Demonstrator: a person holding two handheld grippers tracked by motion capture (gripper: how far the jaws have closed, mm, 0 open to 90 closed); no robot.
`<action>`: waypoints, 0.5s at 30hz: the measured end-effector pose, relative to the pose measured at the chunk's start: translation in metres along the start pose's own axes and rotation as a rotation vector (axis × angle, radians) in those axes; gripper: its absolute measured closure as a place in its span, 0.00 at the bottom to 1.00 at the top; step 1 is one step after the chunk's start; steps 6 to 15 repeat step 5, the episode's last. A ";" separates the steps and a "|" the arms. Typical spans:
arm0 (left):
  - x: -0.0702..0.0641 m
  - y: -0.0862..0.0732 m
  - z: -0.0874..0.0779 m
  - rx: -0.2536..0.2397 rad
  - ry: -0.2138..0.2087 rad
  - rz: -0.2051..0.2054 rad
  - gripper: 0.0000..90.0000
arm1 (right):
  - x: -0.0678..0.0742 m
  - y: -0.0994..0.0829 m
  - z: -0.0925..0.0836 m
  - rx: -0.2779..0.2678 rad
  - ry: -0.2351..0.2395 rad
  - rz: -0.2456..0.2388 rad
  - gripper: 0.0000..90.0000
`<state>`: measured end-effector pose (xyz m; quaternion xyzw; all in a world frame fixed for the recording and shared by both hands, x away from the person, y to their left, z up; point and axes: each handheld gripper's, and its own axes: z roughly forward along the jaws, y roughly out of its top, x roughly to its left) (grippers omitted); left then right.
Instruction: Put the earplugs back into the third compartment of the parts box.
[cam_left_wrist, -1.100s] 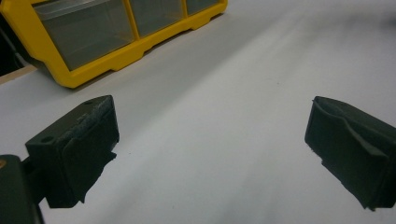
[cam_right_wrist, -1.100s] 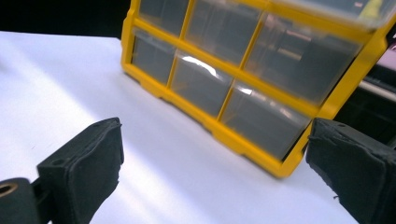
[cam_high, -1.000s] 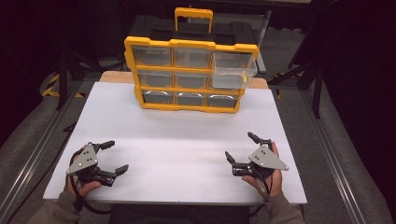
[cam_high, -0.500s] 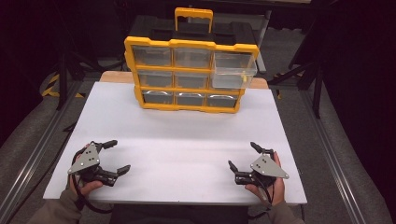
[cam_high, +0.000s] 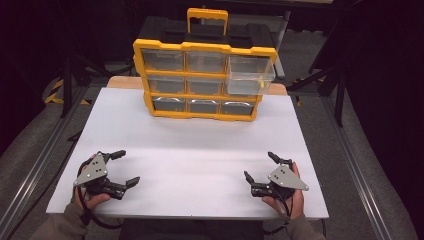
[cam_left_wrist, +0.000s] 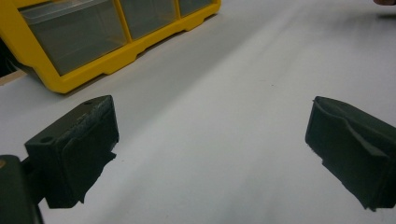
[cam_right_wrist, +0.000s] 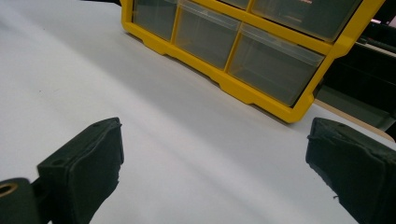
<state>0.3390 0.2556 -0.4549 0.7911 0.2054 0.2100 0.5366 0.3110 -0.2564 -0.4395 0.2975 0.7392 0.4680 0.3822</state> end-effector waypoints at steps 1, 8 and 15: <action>0.000 0.000 0.000 0.002 0.000 -0.001 0.04 | -0.001 0.000 0.001 0.001 -0.001 0.011 0.06; 0.001 0.000 0.002 0.005 0.001 -0.006 0.04 | -0.002 -0.001 0.001 0.003 -0.001 0.023 0.06; 0.001 0.000 0.002 0.005 0.001 -0.006 0.04 | -0.002 -0.001 0.001 0.003 -0.001 0.023 0.06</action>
